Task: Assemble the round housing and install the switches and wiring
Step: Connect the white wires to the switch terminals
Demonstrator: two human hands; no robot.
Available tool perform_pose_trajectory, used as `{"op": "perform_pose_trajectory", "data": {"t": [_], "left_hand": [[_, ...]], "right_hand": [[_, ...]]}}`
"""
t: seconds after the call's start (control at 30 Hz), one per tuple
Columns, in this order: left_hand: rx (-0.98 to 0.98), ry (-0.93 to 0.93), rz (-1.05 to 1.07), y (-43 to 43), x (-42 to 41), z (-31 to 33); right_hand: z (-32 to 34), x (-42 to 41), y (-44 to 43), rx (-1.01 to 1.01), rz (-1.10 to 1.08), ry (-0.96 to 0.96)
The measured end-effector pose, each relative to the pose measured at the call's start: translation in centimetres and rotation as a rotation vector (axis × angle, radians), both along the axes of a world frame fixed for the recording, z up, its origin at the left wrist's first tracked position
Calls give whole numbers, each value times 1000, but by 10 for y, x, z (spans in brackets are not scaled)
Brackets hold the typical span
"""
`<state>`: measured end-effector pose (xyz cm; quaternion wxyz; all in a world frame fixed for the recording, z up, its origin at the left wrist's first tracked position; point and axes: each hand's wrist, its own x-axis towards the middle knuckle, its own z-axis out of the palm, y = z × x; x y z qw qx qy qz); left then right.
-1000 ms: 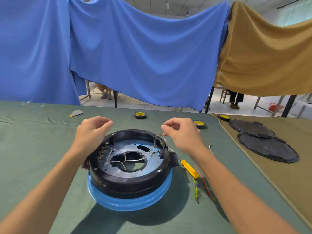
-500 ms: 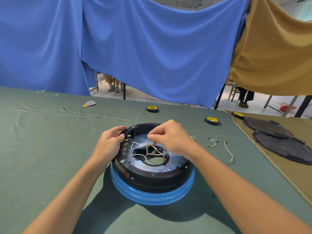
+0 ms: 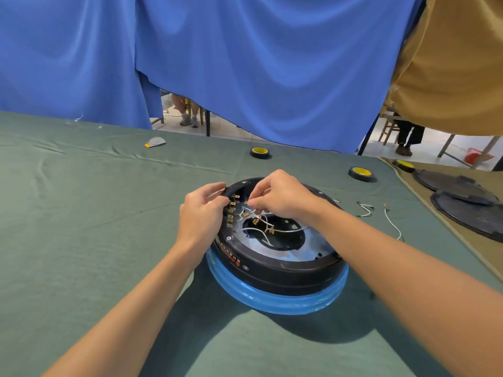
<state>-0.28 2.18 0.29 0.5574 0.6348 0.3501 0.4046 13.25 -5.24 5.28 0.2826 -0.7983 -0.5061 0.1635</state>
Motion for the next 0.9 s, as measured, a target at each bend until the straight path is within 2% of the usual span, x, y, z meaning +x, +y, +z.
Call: {"op": "perform_pose_trajectory", "data": {"t": [0.5, 0.9], "left_hand": [[-12, -86, 30, 7, 6, -12], [1, -78, 34, 7, 6, -13]], "right_hand": [[-7, 1, 12, 15, 10, 40], [-7, 4, 11, 28, 30, 90]]}}
